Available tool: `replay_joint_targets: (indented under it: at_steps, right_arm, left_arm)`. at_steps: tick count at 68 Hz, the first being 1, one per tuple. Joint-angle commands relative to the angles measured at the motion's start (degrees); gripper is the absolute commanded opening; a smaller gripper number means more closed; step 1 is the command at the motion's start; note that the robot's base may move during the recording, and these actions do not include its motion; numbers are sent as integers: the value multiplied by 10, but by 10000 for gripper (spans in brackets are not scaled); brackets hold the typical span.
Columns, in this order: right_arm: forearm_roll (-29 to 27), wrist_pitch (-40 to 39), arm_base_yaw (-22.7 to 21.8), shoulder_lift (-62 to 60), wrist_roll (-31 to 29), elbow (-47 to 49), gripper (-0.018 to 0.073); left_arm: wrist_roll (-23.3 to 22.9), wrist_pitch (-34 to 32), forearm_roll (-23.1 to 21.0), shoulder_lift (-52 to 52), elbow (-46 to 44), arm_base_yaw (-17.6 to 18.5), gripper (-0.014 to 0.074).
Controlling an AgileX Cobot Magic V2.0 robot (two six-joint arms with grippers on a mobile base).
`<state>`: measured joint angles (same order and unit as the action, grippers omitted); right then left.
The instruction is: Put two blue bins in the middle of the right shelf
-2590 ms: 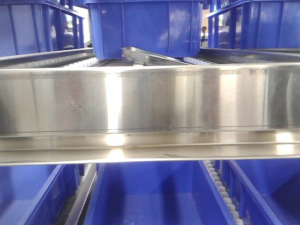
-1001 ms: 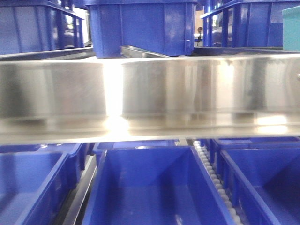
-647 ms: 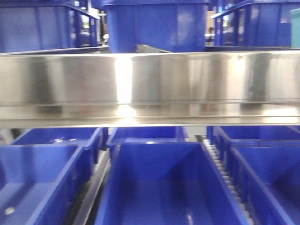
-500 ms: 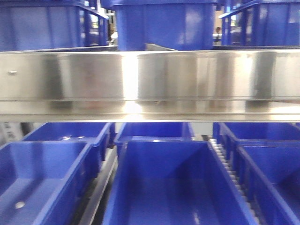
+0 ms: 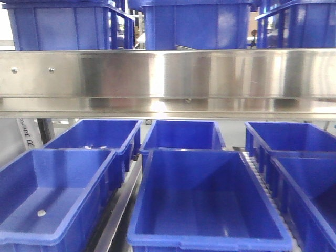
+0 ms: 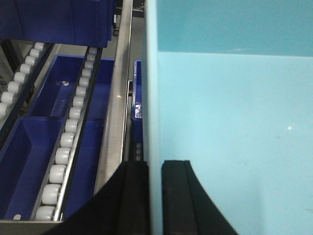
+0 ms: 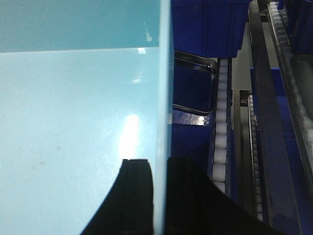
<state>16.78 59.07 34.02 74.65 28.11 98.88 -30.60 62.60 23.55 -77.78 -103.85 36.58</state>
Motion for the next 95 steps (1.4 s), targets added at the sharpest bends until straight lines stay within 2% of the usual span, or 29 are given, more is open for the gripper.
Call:
replay_joint_targets:
  at_steps: [1,95]
  right_arm:
    - [41,-5,-6,-9,-3,2,-166]
    - [41,-6,-6,-9,-3,2,-166]
  left_arm:
    - [-1,-11,40,14,-5,-2,-111]
    - [-1,-11,41,14,-5,-2,-111]
